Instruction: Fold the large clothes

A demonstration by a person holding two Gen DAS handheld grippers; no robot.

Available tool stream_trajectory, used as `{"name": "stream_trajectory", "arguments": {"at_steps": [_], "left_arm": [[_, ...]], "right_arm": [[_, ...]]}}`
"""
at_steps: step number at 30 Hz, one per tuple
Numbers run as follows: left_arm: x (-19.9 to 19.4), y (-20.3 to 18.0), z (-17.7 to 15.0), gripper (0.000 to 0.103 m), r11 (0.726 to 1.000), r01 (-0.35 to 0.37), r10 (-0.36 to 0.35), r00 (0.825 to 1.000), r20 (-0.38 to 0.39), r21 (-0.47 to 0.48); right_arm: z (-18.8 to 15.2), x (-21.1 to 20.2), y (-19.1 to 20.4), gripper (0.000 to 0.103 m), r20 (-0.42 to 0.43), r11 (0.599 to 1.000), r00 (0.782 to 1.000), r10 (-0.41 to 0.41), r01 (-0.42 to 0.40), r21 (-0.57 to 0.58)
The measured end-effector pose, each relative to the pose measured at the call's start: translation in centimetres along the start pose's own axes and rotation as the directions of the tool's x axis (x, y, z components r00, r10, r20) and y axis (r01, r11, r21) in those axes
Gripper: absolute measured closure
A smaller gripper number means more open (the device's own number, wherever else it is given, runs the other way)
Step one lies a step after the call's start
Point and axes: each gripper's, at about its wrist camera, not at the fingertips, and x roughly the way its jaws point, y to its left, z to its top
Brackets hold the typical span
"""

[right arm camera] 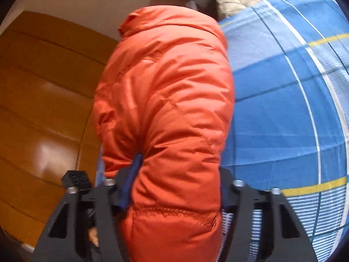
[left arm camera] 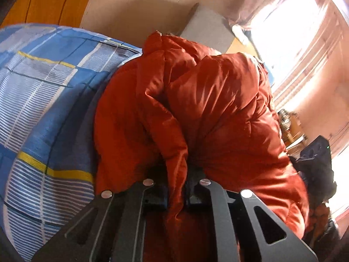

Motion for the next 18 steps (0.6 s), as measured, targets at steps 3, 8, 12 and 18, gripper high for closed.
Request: {"name": "stream_trajectory", "arguments": {"at_steps": [3,8,12,18], "left_arm": [[-0.6,-0.6,0.3,0.097,0.998,0.054,-0.054,0.998,0.019,-0.018],[-1.7,-3.9,1.6,0.097,0.993,0.11,-0.111,0.993,0.043,0.032],[-2.2,-8.4,2.5,0.097,0.981,0.172,-0.178,0.982,0.061,0.092],[0.5,-16.3,2.1,0.097,0.953,0.24,-0.245,0.97,-0.001,0.187]], "right_arm": [[0.2,-0.8,2.0,0.065,0.02,0.998,1.0,-0.009,0.01,-0.065],[1.1,-4.2,6.1,0.07,0.078,0.984,0.997,0.01,0.004,-0.179],[1.9,-9.2,7.4,0.071,0.147,0.972,0.989,0.018,0.017,-0.233],[0.5,-18.1,4.7,0.071,0.252,0.973,0.967,-0.035,0.091,-0.214]]}}
